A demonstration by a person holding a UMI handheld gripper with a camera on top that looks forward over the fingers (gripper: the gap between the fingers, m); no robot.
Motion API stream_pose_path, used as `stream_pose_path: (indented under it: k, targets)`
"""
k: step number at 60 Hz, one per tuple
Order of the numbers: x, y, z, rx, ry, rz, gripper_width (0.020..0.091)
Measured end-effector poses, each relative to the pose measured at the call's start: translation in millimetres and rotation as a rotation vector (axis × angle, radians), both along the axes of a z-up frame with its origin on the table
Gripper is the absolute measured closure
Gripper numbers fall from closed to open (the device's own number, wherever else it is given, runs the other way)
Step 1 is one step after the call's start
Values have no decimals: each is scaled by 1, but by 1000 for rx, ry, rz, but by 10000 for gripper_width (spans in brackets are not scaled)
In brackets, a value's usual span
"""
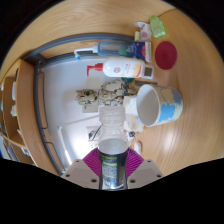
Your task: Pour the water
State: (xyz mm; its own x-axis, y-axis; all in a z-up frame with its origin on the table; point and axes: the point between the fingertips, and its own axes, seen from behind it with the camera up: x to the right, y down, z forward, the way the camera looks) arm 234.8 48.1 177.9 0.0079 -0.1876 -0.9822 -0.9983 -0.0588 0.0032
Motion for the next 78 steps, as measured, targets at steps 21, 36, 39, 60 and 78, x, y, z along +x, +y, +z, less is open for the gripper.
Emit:
stream_pose_path:
  k: [21,36,39,60,78]
  targets:
    - [2,19,0,-73,492,-63,826]
    - [6,24,-5,-109,542,-55,828]
    - [5,24,-7,-116,524,-51,827]
    - [38,-4,52,-72,-674,171,808]
    - [170,-27,77,-134,-1484,64,798]
